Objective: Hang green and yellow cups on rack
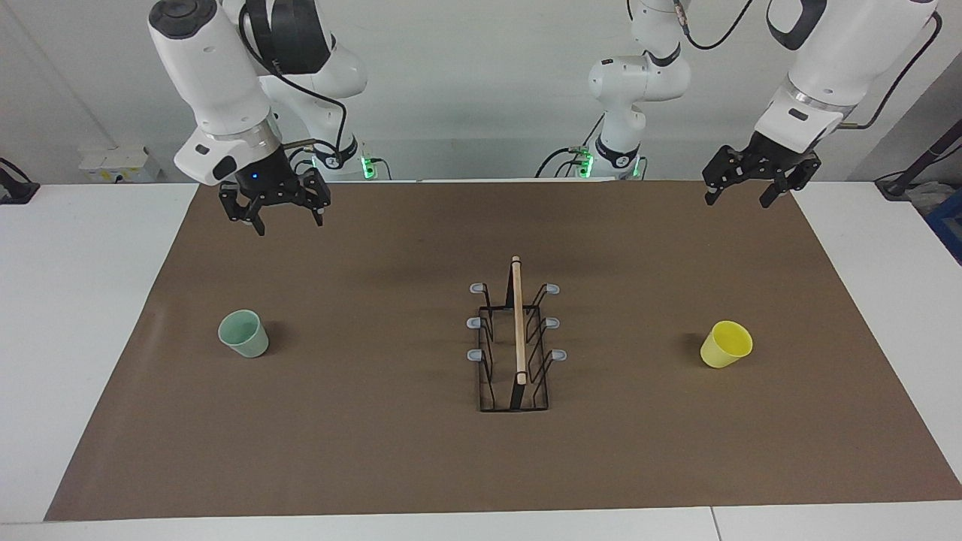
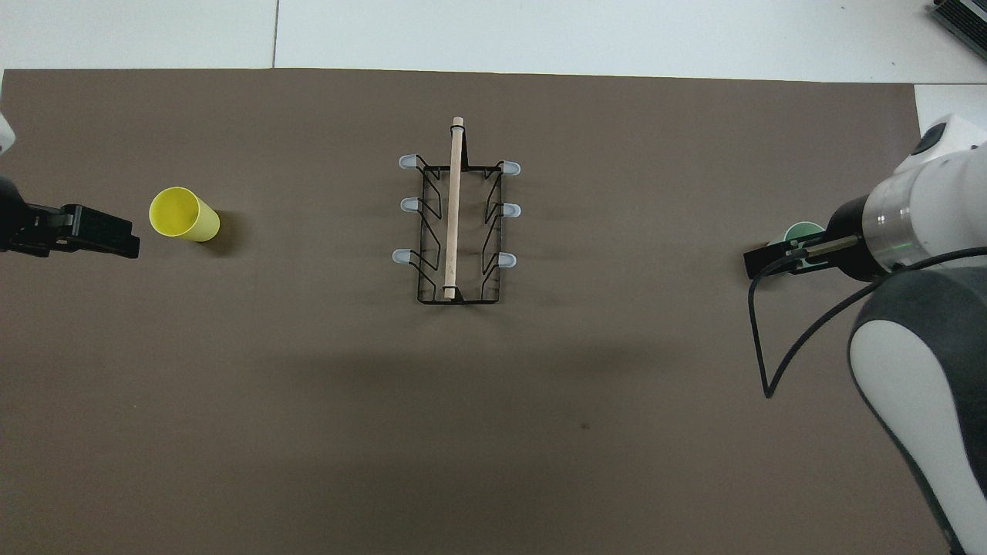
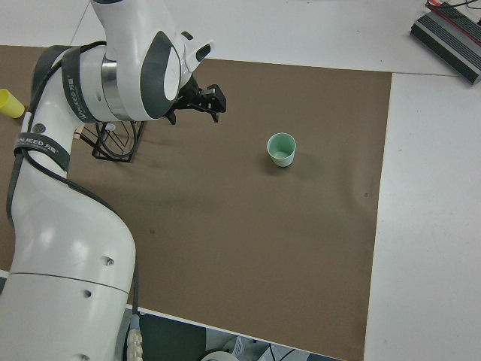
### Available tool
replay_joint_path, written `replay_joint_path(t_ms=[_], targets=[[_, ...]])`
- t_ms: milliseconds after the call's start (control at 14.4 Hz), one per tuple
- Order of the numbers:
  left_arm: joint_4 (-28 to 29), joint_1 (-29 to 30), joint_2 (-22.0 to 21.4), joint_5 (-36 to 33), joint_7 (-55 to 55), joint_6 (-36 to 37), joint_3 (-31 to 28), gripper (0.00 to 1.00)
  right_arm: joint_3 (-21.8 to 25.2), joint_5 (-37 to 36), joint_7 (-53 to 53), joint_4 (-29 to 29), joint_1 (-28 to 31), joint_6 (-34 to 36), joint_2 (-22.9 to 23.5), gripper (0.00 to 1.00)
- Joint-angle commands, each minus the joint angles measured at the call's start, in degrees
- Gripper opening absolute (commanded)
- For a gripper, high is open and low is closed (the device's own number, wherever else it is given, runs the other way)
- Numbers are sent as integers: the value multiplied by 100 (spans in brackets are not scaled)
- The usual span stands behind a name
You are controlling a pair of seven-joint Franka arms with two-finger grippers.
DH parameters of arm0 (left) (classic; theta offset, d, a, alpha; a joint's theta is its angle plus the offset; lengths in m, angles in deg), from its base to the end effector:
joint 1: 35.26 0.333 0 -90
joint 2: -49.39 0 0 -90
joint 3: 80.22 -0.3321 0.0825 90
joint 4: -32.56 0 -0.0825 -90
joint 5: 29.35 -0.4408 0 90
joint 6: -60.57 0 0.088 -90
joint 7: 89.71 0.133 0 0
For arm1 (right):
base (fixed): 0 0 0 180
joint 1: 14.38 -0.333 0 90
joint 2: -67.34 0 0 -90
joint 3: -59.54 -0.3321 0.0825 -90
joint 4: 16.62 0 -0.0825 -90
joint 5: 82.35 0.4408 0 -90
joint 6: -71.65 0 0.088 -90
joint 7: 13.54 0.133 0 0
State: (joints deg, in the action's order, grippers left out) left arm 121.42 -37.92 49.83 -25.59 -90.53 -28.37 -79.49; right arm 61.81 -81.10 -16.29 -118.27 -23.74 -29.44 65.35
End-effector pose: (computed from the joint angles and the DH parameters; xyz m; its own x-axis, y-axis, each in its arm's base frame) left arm 0.6104 -0.0450 0.6191 0.9989 -0.0461 -0.0072 -0.0455 -0.9968 0.0656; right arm 0.6057 0.0776 0.5444 0.9857 0.1667 0.0259 0.1673 -0.9857 -0.0217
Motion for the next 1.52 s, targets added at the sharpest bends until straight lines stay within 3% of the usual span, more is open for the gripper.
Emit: replay_joint_path(t_ms=[0,139,347,624,832,970,1178,1455], targets=[[-341,-7,438,299,-767,-80,-203,100,-33,34,-112,-468,-48,-437,6,100],[-780,-51,903,738,-1514,33,-554,100,-25,-333,-191,-531,-232,-500,207,100],[-1440,-51,1650,1248,-3015,192,-906,100,-42,-1221,-1189,-496,-373,-518,637,100],[-1845,-42,2415,2240,-4801,122,-1547,100,-42,-2311,-2439,-575,-382,-483,709,100],[-2363,-25,3110,3012,-6031,140,-1856,100,-51,-2849,-2661,-768,-408,-403,709,100],[-2417,-6,3462,3577,-6586,0,-2241,100,-51,-2929,-2635,-812,-400,-290,700,100],[-2426,107,3726,3692,-7045,-493,-2243,100,-60,-3428,-2844,-856,-478,-88,648,100],[-2409,265,3911,4001,-7318,-660,-2384,100,-60,-4570,-3697,-944,-882,-105,910,100]])
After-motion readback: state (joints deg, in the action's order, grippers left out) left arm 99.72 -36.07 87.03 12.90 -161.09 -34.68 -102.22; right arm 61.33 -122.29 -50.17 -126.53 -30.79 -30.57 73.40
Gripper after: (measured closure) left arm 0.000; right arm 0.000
